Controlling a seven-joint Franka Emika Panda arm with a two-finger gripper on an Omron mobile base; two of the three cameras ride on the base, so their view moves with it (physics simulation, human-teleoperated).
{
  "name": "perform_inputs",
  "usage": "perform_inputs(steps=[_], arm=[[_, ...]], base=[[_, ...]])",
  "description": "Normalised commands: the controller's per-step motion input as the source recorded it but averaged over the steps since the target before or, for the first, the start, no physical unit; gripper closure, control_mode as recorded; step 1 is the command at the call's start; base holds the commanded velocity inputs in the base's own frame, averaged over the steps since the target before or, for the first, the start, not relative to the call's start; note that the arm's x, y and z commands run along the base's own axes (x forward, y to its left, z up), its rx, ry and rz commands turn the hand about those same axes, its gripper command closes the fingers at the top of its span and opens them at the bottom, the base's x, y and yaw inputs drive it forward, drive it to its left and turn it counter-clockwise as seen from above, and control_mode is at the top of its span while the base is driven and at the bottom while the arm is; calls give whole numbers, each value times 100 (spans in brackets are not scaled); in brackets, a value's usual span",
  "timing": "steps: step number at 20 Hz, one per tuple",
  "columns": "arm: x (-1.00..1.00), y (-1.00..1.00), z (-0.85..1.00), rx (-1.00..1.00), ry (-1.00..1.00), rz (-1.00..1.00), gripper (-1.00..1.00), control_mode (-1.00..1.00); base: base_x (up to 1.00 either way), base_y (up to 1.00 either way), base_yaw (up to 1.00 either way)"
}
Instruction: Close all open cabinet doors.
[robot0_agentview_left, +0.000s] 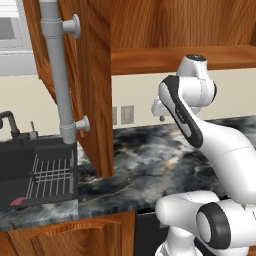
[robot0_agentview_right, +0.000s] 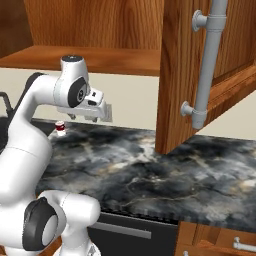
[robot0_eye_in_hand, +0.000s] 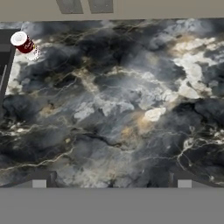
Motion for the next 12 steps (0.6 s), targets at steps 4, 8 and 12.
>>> perform_inputs(steps=[4,8,12], arm=[[0,0,0,0,0,0,-100,100],[-64,-19,-40,0,-17,-1,-100,-100],[-71,-35,-40,0,-29,0,-100,-100]], base=[[-12,0,0],[0,0,0],[0,0,0]])
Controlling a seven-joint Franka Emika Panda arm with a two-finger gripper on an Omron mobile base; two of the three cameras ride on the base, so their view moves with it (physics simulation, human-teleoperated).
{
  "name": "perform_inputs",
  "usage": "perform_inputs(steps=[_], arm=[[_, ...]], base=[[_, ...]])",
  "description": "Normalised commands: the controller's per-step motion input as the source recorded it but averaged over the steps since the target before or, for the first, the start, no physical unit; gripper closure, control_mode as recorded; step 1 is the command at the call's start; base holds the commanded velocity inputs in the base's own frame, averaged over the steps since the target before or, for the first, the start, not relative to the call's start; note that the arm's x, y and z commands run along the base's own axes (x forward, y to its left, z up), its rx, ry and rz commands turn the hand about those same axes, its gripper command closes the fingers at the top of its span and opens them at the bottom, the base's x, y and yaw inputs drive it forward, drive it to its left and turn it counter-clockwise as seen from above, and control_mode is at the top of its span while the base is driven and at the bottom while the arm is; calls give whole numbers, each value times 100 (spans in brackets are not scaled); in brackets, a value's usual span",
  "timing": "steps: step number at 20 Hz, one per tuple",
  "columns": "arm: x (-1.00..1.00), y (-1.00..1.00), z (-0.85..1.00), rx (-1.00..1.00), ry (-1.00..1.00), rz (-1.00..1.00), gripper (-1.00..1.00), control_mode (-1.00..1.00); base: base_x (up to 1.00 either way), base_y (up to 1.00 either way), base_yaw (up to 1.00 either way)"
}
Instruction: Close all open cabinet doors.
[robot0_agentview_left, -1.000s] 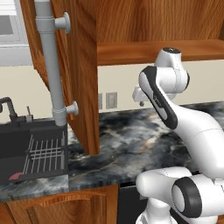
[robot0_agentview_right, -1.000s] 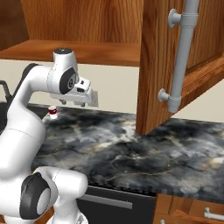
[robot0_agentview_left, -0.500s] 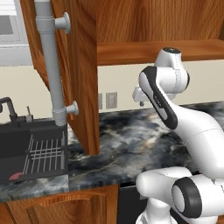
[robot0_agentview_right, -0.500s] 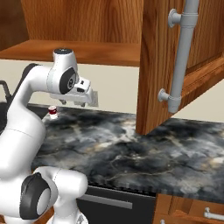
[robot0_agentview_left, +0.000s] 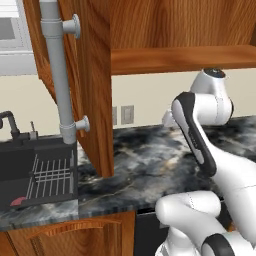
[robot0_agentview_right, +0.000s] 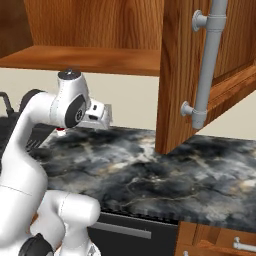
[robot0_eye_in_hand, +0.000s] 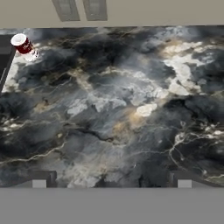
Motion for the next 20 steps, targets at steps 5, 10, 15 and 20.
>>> perform_inputs(steps=[5,10,15,20], arm=[[-46,-52,-29,0,-33,0,-100,-100],[-20,-56,-32,0,-27,0,-100,-100],[-6,-67,-37,3,-5,0,-100,-100],[-8,-76,-24,9,2,0,-100,-100]], base=[[0,0,0],[0,0,0],[0,0,0],[0,0,0]])
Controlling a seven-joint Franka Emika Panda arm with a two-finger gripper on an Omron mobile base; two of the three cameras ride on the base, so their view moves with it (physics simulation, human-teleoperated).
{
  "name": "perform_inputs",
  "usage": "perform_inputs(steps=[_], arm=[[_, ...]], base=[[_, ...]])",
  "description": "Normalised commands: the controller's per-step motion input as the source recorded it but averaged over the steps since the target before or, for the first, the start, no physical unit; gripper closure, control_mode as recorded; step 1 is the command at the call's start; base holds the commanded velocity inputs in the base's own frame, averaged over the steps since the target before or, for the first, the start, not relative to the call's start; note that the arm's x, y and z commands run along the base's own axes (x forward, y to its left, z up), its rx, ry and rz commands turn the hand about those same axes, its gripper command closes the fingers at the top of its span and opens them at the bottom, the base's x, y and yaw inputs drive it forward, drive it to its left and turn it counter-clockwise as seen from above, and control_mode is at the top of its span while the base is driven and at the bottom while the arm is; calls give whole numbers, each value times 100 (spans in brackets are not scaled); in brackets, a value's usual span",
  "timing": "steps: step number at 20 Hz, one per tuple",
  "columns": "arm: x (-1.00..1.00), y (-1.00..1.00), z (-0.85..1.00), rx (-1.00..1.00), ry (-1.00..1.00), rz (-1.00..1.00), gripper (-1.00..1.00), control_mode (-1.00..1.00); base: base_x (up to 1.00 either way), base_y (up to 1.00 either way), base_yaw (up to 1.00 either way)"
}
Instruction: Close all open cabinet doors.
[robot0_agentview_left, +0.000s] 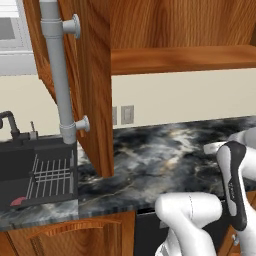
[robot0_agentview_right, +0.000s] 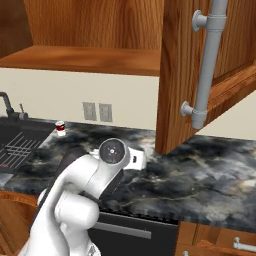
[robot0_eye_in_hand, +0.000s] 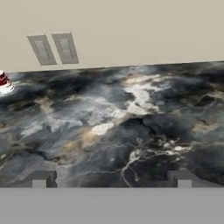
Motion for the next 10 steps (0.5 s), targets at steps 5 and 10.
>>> perform_inputs(steps=[5,10], arm=[[-12,-51,-10,4,-6,0,-100,-100],[-4,-25,0,-5,-30,1,-100,-100]], base=[[0,0,0],[0,0,0]])
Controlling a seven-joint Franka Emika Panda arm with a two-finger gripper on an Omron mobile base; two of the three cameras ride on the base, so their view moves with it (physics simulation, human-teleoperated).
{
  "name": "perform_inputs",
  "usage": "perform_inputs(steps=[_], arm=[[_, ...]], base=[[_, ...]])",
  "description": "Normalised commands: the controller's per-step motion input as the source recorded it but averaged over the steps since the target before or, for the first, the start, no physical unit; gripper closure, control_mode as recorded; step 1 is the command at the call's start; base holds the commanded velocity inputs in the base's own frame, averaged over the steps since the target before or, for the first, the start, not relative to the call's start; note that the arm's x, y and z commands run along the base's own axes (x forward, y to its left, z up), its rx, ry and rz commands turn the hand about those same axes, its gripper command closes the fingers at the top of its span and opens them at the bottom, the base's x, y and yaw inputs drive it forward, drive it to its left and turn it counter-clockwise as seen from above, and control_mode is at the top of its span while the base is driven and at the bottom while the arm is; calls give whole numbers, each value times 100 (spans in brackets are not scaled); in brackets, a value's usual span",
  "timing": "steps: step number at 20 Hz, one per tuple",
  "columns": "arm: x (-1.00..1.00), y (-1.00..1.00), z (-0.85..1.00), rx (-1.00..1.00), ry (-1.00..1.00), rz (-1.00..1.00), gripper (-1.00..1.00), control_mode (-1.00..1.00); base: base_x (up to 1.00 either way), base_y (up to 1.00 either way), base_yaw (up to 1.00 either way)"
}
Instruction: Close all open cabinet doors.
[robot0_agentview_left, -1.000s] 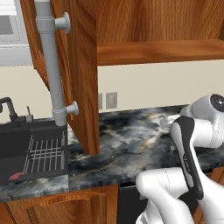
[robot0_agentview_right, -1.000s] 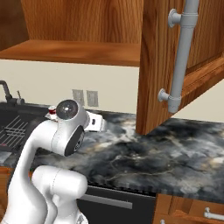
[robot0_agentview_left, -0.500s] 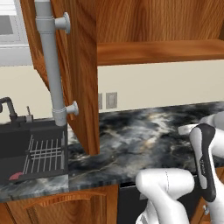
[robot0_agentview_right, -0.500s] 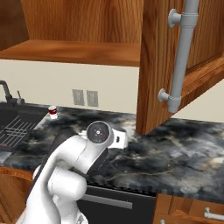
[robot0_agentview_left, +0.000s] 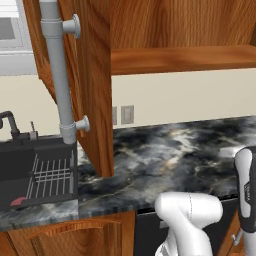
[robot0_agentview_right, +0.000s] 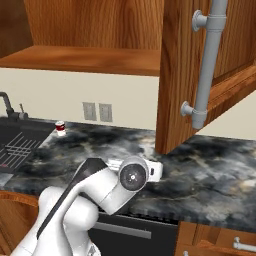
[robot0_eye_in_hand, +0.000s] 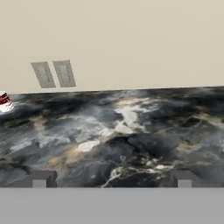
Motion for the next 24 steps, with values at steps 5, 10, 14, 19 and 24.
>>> perform_inputs(steps=[5,10,14,19,24], arm=[[0,-18,5,-11,-42,6,-100,-100],[2,-18,15,-13,-40,10,-100,-100],[13,-31,22,-12,-34,16,-100,-100],[0,-46,39,-11,-25,15,-100,-100],[-27,-33,38,-5,-4,5,-100,-100]], base=[[0,0,0],[0,0,0],[0,0,0],[0,0,0],[0,0,0]])
